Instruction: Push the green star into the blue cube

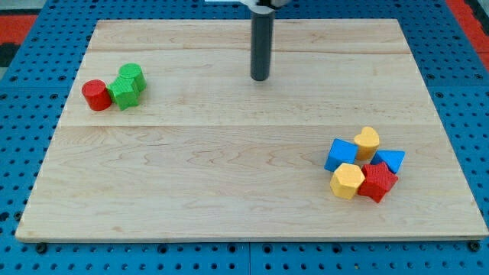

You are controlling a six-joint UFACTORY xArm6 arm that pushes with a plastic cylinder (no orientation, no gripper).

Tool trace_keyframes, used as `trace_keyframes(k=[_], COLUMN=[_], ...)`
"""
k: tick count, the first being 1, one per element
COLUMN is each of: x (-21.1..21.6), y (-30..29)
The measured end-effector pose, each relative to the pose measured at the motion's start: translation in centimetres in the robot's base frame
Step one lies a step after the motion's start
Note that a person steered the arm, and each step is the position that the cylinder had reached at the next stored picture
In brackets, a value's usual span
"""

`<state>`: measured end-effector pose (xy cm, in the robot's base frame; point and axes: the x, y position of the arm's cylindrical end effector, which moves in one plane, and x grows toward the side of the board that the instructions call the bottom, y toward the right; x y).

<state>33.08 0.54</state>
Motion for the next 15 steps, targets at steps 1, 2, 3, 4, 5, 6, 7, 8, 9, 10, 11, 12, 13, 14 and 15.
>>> trace_keyframes(k=[1,2,3,4,5,6,7,8,9,10,11,12,13,14,15], x=[-2.9,-4.6,-4.5,-1.9,4.4,8.0,11.1,14.3,14.1,12.8,12.1,11.8,10.0,8.6,10.9], y=[-4.2,-11.3,-20.2,-24.5,-21.0,-21.0,-20.2,-13.8,-15.2,-19.9,-16.5,-11.6,-12.2,-9.8,-3.8])
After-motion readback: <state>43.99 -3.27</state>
